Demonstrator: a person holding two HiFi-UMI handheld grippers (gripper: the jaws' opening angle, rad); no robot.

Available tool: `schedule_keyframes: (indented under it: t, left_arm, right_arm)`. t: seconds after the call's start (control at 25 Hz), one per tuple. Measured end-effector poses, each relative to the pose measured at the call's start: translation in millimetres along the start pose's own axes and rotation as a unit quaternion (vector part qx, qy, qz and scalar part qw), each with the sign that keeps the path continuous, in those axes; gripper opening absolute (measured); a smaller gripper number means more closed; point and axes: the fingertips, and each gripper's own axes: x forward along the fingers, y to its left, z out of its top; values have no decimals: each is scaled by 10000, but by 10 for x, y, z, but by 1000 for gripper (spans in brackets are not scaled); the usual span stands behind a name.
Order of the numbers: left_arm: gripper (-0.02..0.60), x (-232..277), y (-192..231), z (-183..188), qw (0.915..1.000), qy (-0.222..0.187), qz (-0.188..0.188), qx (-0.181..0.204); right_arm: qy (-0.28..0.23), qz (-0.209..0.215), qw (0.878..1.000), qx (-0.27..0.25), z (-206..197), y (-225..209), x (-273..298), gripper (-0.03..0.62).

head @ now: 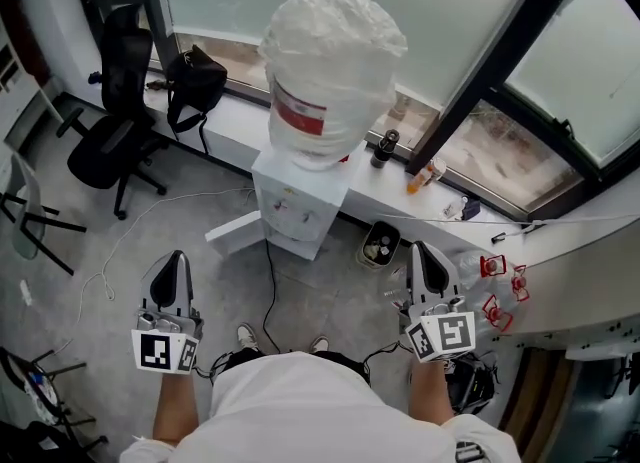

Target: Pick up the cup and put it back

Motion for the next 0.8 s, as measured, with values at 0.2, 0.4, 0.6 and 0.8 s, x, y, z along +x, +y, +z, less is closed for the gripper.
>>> schedule_keyframes:
  t: [0.2,0.4,0.6,0.8]
  left_arm:
    - [23,252,-33,142,9990,-260,-311,167]
    - [23,320,35,139,9986,-284,-407,176]
    - [23,350,127,38,9991,-139,-403,65]
    - [23,463,125,0,9988,-150,-476,31]
  right_arm:
    - [-164,-56,9999,0,92,134,143,20]
    - [-277,-129,9993,-205,131,246,203,20]
    - [-292,-93,9991,-289,149,319,315,20]
    - [-325,-89,9989,-315,176,314,401,20]
